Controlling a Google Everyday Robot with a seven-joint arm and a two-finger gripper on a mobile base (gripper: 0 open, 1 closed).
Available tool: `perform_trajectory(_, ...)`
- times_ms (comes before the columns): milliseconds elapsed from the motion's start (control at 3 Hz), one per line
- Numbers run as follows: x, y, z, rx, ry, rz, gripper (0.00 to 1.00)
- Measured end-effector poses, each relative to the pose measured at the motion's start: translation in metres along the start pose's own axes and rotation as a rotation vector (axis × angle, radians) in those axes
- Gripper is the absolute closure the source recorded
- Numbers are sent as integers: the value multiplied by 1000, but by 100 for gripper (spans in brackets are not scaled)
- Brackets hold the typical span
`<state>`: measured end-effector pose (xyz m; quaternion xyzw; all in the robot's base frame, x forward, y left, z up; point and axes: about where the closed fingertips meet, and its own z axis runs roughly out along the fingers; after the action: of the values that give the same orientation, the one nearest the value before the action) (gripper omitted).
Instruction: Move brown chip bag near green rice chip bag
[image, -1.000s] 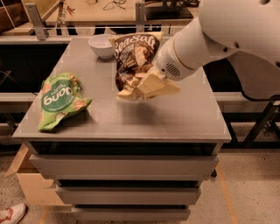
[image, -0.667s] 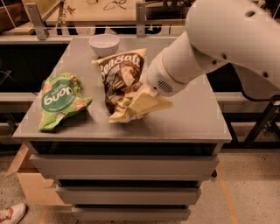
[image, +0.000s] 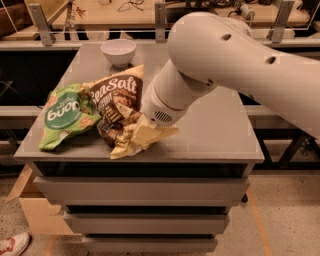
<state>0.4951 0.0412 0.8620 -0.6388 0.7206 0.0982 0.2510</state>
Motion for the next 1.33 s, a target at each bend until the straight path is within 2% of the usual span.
perform_trajectory(333, -1, 0, 0, -1, 0, -2, 100)
perform_trajectory(667, -25, 15, 7, -51, -41, -71, 100)
perform_trajectory(1000, -26, 16, 5, -47, -40, -75, 82)
perform_trajectory(1333, -27, 17, 4, -45, -40, -79, 58)
